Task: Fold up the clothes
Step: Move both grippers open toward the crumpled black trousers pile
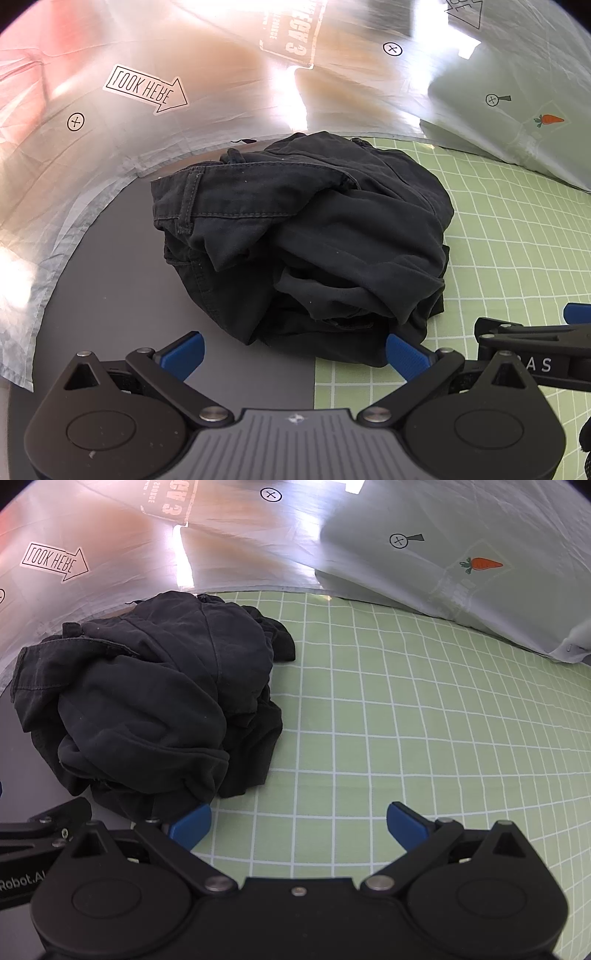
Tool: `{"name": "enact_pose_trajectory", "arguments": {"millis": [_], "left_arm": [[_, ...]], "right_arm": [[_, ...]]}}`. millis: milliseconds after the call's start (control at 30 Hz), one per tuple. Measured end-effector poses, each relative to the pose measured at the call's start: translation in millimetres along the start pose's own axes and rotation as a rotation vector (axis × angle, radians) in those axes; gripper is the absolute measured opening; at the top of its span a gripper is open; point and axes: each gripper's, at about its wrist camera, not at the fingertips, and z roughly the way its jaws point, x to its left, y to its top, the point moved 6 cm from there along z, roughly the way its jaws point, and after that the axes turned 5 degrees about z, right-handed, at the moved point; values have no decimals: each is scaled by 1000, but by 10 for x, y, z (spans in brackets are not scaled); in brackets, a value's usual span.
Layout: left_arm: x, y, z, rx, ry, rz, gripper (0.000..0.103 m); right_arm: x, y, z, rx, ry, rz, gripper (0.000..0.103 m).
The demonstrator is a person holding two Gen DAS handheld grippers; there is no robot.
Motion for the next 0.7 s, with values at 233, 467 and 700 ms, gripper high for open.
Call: {"name": "enact_pose_trajectory", "arguments": {"millis": [233, 467, 700], "left_arm": [[-2, 12, 16, 0, -7, 4, 103], [-41, 16, -7, 1, -8, 7, 103], [-24, -1, 14, 9, -11, 4, 103]], "right_arm": [[-25, -4, 13, 2, 4, 6, 102], [-30, 5, 2, 2, -6, 8, 102], [-44, 3, 14, 6, -5, 10, 102]]}}
